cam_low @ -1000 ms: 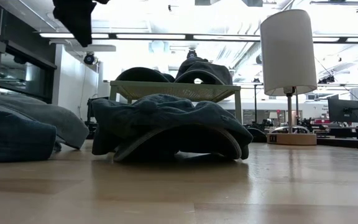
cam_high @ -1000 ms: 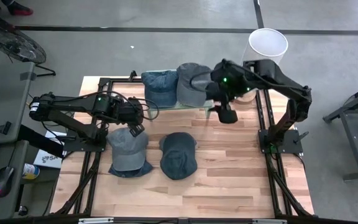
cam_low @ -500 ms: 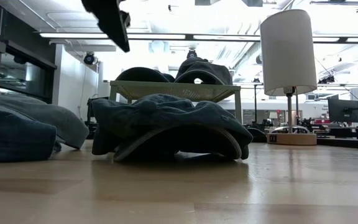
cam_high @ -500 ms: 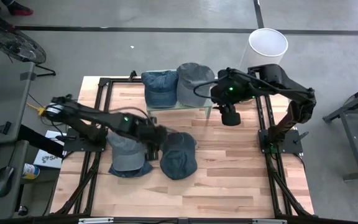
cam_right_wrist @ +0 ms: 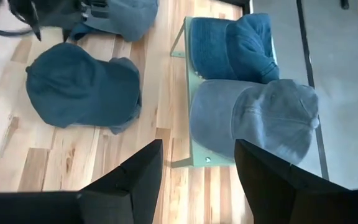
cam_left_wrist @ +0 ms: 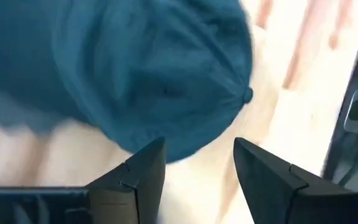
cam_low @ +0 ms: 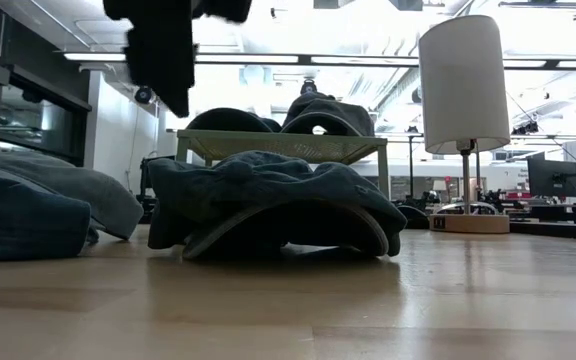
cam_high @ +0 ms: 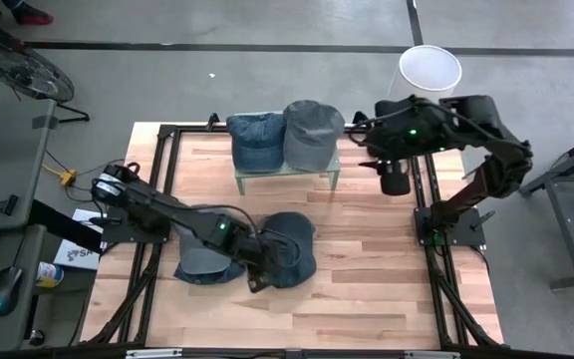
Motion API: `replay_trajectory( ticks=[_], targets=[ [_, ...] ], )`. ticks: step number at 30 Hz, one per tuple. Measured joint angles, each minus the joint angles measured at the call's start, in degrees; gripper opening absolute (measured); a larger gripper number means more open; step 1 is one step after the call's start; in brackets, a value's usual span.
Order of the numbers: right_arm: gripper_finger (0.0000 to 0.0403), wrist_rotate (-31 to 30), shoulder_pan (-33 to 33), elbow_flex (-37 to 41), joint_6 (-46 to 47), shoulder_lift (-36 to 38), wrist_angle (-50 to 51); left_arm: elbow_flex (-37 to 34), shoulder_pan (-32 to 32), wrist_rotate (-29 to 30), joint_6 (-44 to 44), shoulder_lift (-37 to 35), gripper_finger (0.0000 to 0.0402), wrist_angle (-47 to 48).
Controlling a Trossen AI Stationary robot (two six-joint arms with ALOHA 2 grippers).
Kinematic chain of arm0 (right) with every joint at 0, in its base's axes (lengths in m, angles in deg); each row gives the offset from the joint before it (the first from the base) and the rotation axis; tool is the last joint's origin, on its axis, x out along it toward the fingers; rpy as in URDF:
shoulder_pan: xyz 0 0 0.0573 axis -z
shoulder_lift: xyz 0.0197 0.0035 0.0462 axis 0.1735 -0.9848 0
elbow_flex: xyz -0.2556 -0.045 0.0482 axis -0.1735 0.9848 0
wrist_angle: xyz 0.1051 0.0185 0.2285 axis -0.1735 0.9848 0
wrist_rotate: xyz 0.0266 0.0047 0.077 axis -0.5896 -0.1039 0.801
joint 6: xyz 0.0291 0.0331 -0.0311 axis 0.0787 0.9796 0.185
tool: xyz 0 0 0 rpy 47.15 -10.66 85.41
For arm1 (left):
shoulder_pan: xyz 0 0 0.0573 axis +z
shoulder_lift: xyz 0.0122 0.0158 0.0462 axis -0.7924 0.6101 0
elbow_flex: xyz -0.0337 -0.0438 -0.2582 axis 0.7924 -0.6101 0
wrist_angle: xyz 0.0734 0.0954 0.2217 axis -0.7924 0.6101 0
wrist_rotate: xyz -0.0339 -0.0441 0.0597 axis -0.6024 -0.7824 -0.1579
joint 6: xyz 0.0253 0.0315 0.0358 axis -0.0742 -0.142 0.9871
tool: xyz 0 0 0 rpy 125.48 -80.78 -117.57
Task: Pick & Place hat
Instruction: Stack the right blue cap on the blue cap on the shelf
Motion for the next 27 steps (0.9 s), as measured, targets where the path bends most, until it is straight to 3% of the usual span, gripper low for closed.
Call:
replay_trajectory(
  ticks=[5,15,22,27],
  targets=[
    [0.0192,0.0,0.0,0.0,0.6,1.7,0.0,0.0,-3.4,0.3,-21.0,0.0,0.0184,0.2],
    [0.0193,1.0,0.0,0.0,1.2,2.6,0.0,0.0,-9.6,17.4,-61.4,0.0,0.0184,1.4],
    [0.0193,1.0,0.0,0.0,1.1,2.6,0.0,0.1,-10.2,18.4,-72.0,1.7,0.0184,2.2],
    [0.0193,1.1,0.0,0.0,0.8,2.6,0.0,0.0,-10.1,17.0,-74.2,4.4,0.0184,2.4]
  ],
)
